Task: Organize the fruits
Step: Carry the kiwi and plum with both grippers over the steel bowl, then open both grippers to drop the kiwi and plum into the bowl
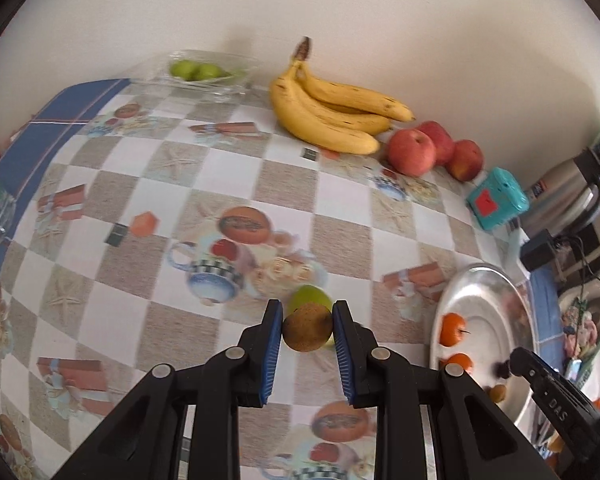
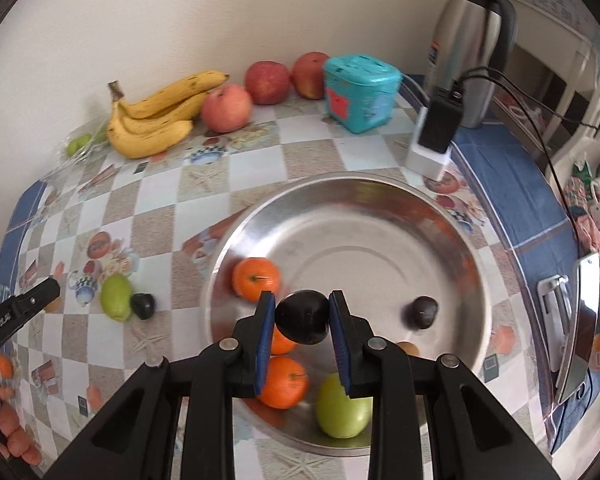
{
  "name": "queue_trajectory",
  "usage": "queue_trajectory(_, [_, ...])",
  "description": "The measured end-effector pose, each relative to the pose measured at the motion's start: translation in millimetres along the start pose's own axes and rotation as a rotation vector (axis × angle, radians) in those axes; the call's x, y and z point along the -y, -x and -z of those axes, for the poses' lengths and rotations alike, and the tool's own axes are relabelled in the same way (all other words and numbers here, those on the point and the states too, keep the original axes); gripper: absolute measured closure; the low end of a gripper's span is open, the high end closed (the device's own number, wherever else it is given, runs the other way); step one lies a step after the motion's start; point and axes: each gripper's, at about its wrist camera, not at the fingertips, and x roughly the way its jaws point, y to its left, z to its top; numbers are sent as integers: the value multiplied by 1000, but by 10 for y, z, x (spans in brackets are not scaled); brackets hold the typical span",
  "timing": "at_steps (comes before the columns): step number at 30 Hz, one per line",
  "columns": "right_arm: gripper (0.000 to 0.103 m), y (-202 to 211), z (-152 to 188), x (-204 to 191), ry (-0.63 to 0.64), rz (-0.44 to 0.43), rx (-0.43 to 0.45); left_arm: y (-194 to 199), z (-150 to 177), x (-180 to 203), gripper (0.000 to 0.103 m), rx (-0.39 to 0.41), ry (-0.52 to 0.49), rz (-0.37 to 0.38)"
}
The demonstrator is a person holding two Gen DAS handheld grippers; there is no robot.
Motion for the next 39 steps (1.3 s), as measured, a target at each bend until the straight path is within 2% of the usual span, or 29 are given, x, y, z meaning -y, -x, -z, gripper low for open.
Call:
queue_trajectory(8, [75,20,-54,495,-110,24,2,-68,128,566,76,-39,-94,114])
queue_trajectory(14, [75,52,-54,687,-152,15,7,-88,256,983,76,-42,-201,160])
queue_trajectory(18, [75,63,-53,758,-168,4,10,-151,356,1196,76,-45,-276,151])
queue_trajectory(24, [75,19,-43,754,-159,-19,-2,-267,450,1336,75,-56,-336,125])
queue_trajectory(39, [74,-317,61,634,-125,-46,-108,-465,562,1394,75,-100,-375,87])
